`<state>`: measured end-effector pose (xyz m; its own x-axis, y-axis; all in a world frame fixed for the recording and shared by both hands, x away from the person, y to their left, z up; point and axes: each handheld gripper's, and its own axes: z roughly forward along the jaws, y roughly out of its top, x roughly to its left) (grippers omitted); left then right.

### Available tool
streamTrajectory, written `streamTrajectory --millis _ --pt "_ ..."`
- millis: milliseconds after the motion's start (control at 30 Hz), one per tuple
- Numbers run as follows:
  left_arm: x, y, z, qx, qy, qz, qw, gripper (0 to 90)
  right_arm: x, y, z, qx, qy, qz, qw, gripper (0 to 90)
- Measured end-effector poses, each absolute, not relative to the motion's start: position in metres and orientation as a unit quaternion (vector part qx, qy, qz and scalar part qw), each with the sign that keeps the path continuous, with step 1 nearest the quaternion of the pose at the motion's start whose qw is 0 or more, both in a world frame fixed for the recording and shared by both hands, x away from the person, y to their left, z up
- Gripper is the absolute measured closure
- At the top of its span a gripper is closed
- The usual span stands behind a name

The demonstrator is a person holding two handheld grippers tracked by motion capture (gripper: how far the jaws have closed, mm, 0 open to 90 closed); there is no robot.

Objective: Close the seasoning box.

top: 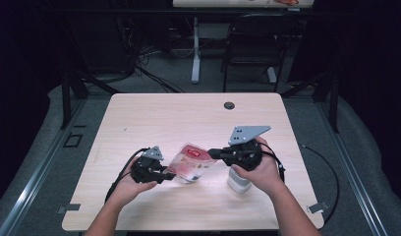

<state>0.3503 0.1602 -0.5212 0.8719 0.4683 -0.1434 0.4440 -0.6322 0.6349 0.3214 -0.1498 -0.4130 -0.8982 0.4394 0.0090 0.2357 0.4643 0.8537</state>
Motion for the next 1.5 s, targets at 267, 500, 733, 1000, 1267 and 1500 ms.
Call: streamTrajectory --millis 267,500,733,1000,1267,1500 --pt "0.35 0.162 -0.531 0.898 0.265 0.017 0.35 69.5 0.323 -0.144 -0.417 0.197 0.854 0.47 0.105 90.0" --pt "0.349 0.162 -0.535 0.899 0.267 0.018 0.347 68.2 0.323 -0.14 -0.42 0.195 0.855 0.469 0.106 89.3" --pt "0.349 0.163 -0.537 0.896 0.269 0.014 0.353 65.2 0.323 -0.139 -0.42 0.191 0.854 0.474 0.101 87.3" --pt "0.347 0.166 -0.536 0.895 0.272 0.021 0.352 62.5 0.324 -0.135 -0.419 0.187 0.855 0.473 0.098 86.1" --pt "0.345 0.171 -0.533 0.895 0.273 0.027 0.351 61.6 0.326 -0.132 -0.419 0.186 0.857 0.471 0.097 85.5" --pt "0.344 0.171 -0.533 0.891 0.278 0.027 0.359 59.6 0.326 -0.128 -0.419 0.187 0.856 0.471 0.099 81.7"
